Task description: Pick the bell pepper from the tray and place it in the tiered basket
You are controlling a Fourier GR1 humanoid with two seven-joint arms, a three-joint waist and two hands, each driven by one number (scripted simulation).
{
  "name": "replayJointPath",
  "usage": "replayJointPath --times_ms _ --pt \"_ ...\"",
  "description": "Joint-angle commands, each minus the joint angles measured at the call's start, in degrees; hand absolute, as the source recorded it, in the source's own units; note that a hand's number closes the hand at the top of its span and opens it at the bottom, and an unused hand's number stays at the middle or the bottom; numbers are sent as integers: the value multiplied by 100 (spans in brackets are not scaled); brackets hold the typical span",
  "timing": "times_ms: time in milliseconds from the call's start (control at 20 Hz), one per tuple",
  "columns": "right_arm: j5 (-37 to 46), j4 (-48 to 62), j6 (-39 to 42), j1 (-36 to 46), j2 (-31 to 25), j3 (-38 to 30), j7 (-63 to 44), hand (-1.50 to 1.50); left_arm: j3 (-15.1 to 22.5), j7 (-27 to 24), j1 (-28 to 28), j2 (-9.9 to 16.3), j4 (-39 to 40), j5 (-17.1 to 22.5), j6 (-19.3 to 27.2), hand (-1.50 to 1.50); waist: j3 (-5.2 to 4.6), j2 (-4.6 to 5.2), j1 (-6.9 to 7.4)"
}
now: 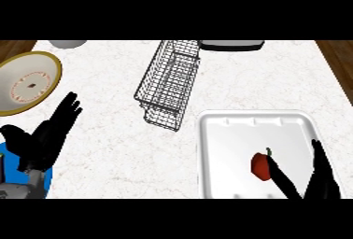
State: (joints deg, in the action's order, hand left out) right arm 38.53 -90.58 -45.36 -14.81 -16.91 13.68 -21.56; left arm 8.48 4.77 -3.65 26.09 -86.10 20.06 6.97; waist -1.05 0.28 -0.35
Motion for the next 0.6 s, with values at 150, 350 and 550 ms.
replayJointPath --times_ms 150,350,550 --pt "593 -452 2172 -171 -391 552 -1997 -150 68 173 -68 -7 -164 62 -77 0 12 25 234" --pt "1273 -1216 3168 392 -22 1067 -3585 -150 69 230 -250 -86 -24 -11 24 0 38 1 175" --pt "1781 -1866 4426 1269 249 1070 -5276 -150 106 249 -181 -117 -133 -86 55 0 71 -32 141"
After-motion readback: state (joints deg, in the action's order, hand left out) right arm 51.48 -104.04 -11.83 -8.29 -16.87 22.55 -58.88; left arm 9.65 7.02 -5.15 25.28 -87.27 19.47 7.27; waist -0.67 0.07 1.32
